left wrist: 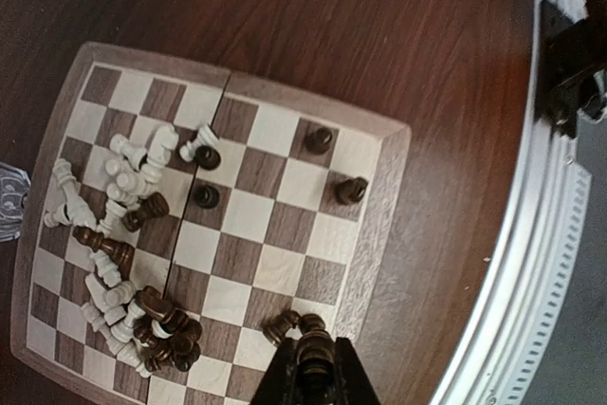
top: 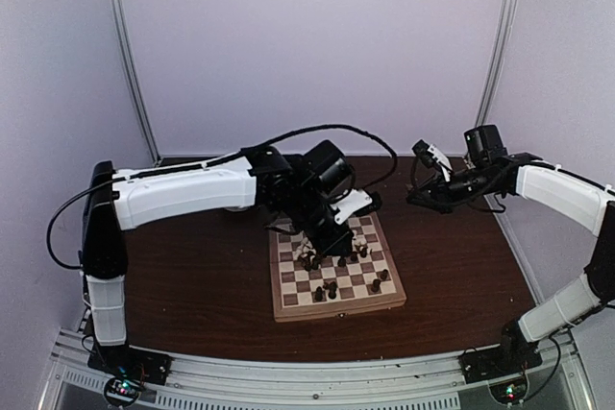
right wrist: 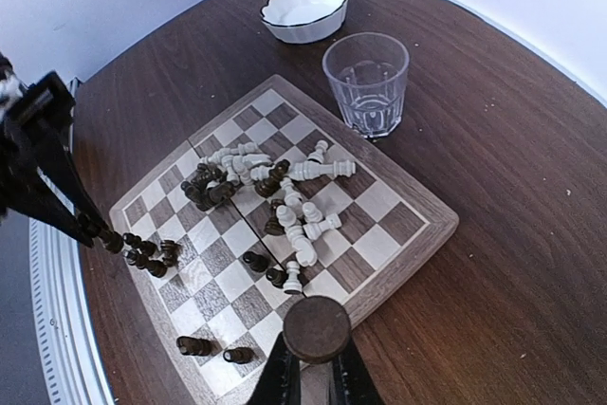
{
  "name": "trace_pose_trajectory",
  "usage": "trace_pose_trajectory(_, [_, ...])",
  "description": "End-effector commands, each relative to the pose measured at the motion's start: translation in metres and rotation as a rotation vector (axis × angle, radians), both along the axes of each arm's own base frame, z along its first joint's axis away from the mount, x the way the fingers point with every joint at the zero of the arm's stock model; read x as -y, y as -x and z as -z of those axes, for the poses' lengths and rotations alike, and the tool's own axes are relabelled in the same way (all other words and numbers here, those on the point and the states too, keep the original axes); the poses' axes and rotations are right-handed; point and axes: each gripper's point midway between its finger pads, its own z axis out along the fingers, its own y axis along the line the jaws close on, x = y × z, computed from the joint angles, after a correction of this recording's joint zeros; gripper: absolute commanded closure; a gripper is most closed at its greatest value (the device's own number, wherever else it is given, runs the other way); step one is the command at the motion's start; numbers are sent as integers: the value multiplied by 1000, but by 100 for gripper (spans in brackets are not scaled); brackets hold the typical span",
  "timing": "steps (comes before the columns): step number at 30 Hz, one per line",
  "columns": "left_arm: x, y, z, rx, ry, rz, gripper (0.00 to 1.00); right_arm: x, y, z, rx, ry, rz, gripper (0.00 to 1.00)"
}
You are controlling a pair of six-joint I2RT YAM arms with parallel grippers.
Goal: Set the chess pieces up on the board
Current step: Place the queen at d8.
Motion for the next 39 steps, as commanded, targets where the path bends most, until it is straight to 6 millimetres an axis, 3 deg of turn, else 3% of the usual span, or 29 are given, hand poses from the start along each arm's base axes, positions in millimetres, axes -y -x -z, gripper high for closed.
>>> trace_pose_trajectory(1, [-3, 3, 20, 119, -157, 62, 100, 10, -9, -5, 35, 10, 46, 99])
trace_pose_trajectory(8, [20, 20, 35, 146, -153, 109, 100, 14, -11, -6, 35, 6, 58, 99])
trace_pose_trajectory(13, [26, 23, 48, 132, -135, 95, 100, 15, -11, -7, 34, 1, 58, 99])
trace_pose_trajectory(23, [30, 15, 51, 163, -23, 13, 100, 15, -11, -6, 31, -2, 57, 98])
trace_pose_trajectory(39, [27, 14, 70, 140, -3, -33, 100, 14, -11, -4, 19, -6, 55, 98])
